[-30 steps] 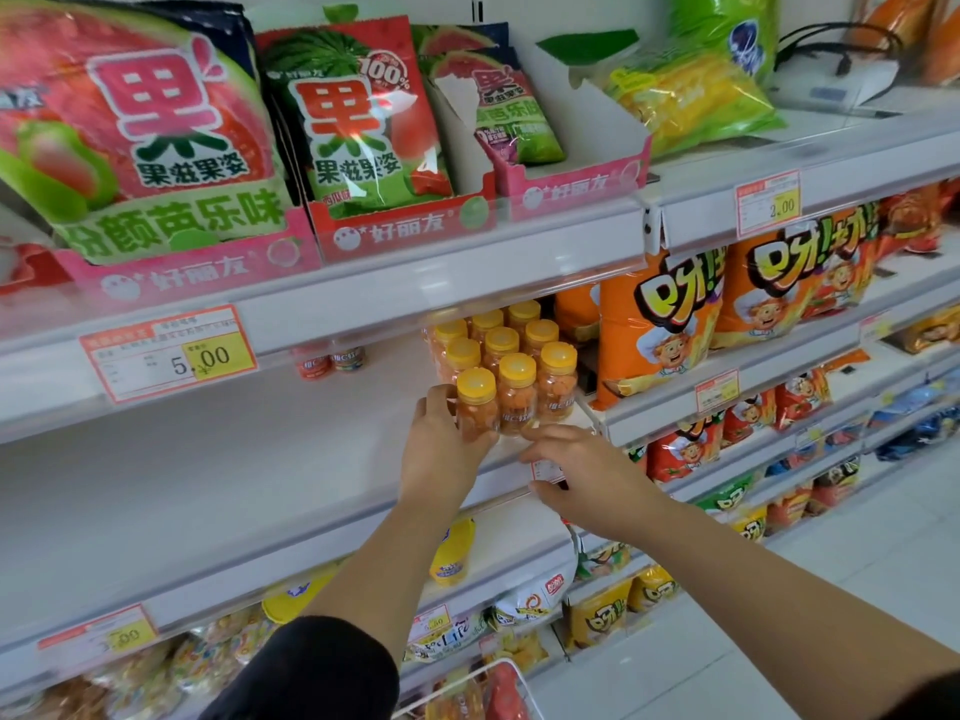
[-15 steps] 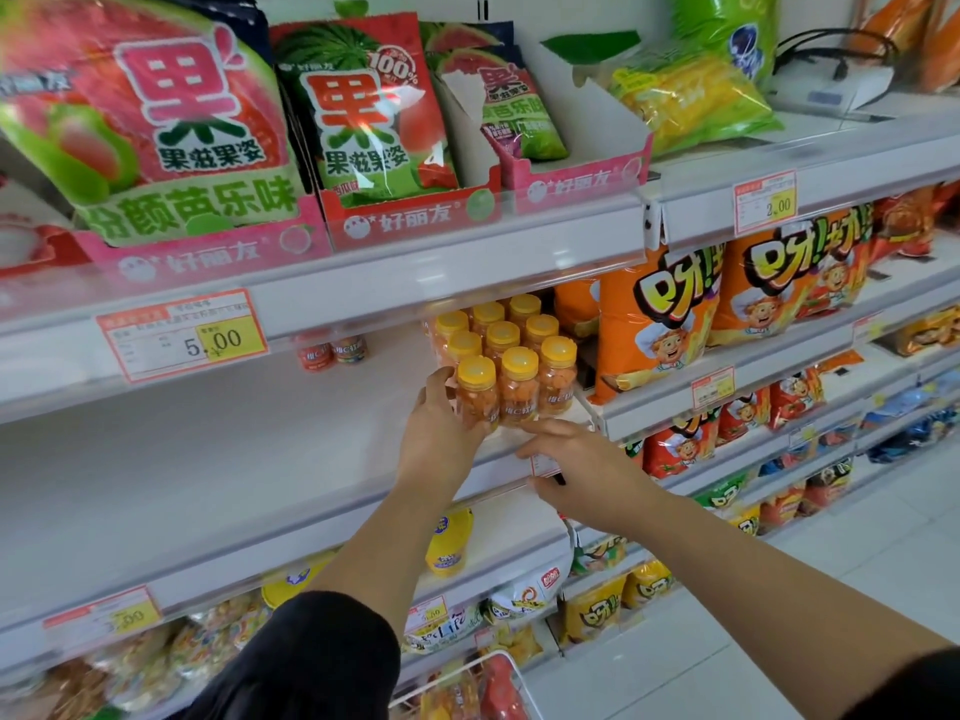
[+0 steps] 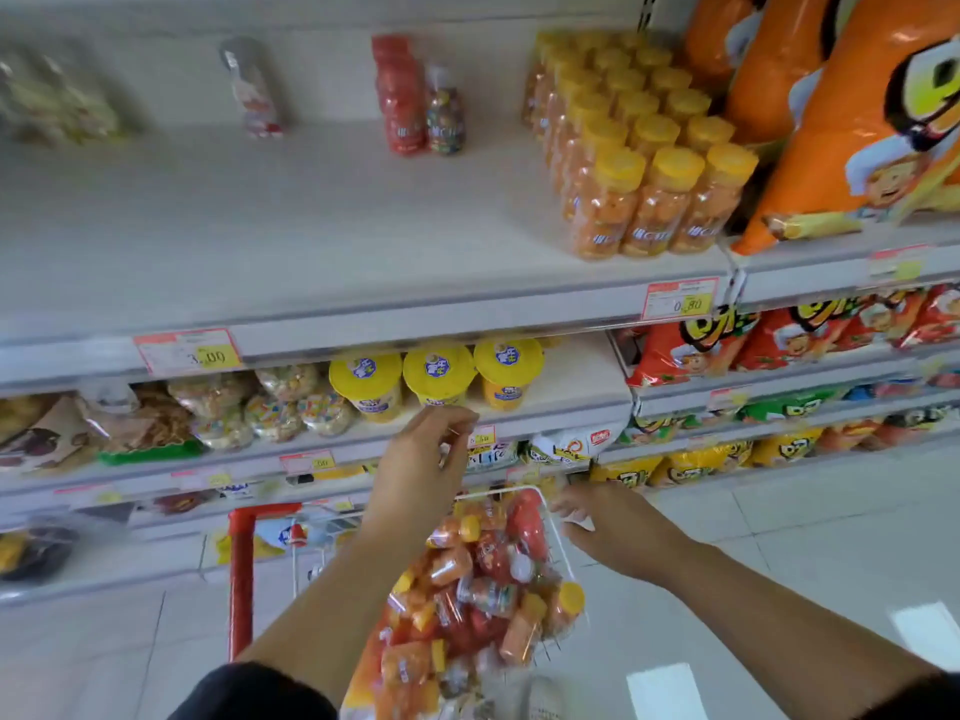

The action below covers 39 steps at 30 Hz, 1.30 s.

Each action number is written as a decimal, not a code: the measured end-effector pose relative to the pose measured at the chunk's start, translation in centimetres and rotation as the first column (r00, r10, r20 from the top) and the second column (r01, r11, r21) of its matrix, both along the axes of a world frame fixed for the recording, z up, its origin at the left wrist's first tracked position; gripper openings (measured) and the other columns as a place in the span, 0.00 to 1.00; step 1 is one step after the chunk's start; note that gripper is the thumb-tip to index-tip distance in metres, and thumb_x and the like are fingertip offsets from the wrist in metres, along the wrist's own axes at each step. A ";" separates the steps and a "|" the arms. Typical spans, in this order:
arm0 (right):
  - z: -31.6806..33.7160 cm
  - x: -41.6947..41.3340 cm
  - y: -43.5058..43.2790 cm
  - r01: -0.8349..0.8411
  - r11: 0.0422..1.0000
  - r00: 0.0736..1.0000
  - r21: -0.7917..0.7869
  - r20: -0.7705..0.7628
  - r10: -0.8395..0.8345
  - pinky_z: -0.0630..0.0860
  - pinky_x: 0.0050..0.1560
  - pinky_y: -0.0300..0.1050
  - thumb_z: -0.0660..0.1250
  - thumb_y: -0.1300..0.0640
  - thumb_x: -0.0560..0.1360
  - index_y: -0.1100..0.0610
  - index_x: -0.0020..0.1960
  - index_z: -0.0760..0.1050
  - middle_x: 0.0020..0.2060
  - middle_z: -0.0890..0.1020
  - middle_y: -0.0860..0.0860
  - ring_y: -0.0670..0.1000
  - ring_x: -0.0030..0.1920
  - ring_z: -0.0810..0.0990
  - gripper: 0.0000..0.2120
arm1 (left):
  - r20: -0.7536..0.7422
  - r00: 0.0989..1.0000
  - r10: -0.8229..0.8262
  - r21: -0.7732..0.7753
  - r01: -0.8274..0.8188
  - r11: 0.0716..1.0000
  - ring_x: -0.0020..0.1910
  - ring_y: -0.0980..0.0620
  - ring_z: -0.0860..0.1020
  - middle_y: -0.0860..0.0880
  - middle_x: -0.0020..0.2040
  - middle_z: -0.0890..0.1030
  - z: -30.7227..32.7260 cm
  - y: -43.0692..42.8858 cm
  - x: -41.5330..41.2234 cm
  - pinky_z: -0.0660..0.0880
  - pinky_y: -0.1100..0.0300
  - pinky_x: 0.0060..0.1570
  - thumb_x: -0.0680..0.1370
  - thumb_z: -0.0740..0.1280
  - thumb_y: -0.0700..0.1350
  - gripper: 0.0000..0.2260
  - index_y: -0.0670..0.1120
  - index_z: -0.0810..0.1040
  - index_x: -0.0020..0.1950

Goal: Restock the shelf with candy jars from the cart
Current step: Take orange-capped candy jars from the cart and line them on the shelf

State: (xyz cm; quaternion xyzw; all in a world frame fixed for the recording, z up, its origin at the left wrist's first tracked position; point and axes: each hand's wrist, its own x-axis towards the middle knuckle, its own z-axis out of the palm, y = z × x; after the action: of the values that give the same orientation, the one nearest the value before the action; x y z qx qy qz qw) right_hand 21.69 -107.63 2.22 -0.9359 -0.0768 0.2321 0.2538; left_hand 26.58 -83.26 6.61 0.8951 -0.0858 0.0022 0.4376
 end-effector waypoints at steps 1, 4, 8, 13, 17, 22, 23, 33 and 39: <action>-1.3 -0.3 0.2 -0.019 1.000 0.999 -0.014 -0.050 0.018 0.76 0.56 0.44 0.65 0.51 0.78 0.47 0.57 0.78 0.53 0.83 0.43 0.43 0.52 0.79 0.09 | -0.043 0.999 0.027 0.007 -0.026 1.000 0.49 0.61 0.80 0.57 0.53 0.81 -1.5 0.7 -1.1 0.77 0.62 0.50 0.80 0.67 0.39 0.10 0.50 0.81 0.58; -4.8 -1.0 0.1 -0.048 0.997 0.981 -0.056 -0.191 0.037 0.77 0.57 0.46 0.65 0.50 0.77 0.47 0.58 0.77 0.55 0.82 0.44 0.45 0.54 0.79 0.11 | -0.202 0.973 0.107 0.071 -0.094 0.993 0.49 0.60 0.80 0.59 0.54 0.81 -5.2 1.9 -4.7 0.79 0.56 0.51 0.80 0.67 0.42 0.10 0.52 0.81 0.59; -9.9 -2.5 -0.6 -0.134 0.978 0.944 -0.161 -0.321 0.077 0.75 0.57 0.45 0.66 0.51 0.77 0.49 0.65 0.74 0.60 0.78 0.48 0.50 0.58 0.77 0.17 | -0.420 0.896 0.141 0.201 -0.059 0.978 0.46 0.61 0.80 0.58 0.53 0.81 -11.5 2.2 -9.4 0.79 0.61 0.48 0.80 0.65 0.44 0.12 0.56 0.78 0.61; -14.9 -4.8 -1.2 -0.143 0.967 0.912 -0.211 -0.407 0.046 0.75 0.57 0.50 0.68 0.53 0.75 0.45 0.73 0.65 0.64 0.71 0.51 0.55 0.60 0.77 0.28 | -0.688 0.723 0.058 0.301 0.212 0.930 0.55 0.51 0.79 0.54 0.61 0.78 -18.9 0.4 -14.0 0.76 0.58 0.52 0.77 0.64 0.48 0.18 0.56 0.73 0.68; -18.1 -5.8 -1.2 -0.113 0.974 0.922 -0.195 -0.386 0.029 0.75 0.56 0.50 0.66 0.50 0.78 0.48 0.76 0.60 0.65 0.69 0.52 0.56 0.59 0.77 0.28 | -0.732 0.680 0.036 0.304 0.278 0.911 0.58 0.49 0.76 0.53 0.62 0.77 -23.3 -1.9 -15.8 0.77 0.51 0.54 0.79 0.64 0.51 0.16 0.57 0.70 0.67; -20.8 -6.6 -1.1 -0.068 0.979 0.941 -0.191 -0.339 0.000 0.75 0.55 0.49 0.65 0.51 0.79 0.50 0.74 0.63 0.66 0.70 0.50 0.55 0.59 0.77 0.25 | -0.718 0.694 0.055 0.387 0.332 0.860 0.57 0.48 0.79 0.51 0.63 0.77 -26.5 -5.0 -15.3 0.76 0.54 0.49 0.80 0.62 0.58 0.25 0.52 0.64 0.75; -21.1 -6.7 -1.1 -0.049 0.981 0.946 -0.187 -0.323 -0.014 0.75 0.55 0.48 0.66 0.52 0.78 0.49 0.73 0.65 0.66 0.70 0.50 0.55 0.59 0.78 0.24 | -0.710 0.701 0.066 0.420 0.347 0.839 0.56 0.47 0.79 0.50 0.62 0.77 -26.8 -5.5 -15.1 0.76 0.54 0.46 0.80 0.60 0.60 0.27 0.51 0.61 0.76; -17.3 -6.3 -3.2 0.238 0.971 0.926 -0.018 -0.297 -0.232 0.74 0.49 0.41 0.72 0.54 0.75 0.49 0.66 0.73 0.56 0.79 0.48 0.49 0.51 0.77 0.20 | -0.782 0.609 0.135 0.325 0.214 0.921 0.45 0.53 0.80 0.53 0.50 0.81 -23.3 -5.3 -14.9 0.78 0.57 0.41 0.76 0.62 0.64 0.26 0.51 0.68 0.69; -7.0 -3.5 -3.5 0.361 0.926 0.919 0.112 -0.208 -0.333 0.72 0.49 0.41 0.73 0.46 0.72 0.50 0.62 0.76 0.55 0.79 0.47 0.48 0.52 0.78 0.20 | -0.734 0.679 0.016 0.066 0.048 0.997 0.30 0.63 0.77 0.53 0.43 0.82 -12.2 -3.7 -11.2 0.73 0.69 0.28 0.78 0.64 0.59 0.23 0.46 0.71 0.67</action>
State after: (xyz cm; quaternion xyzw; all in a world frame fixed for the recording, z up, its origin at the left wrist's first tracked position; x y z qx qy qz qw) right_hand 18.17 -111.18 -4.83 -0.8874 0.0978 0.2631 0.3658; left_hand 15.41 -86.92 -5.57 0.8368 0.0889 -0.3638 0.3994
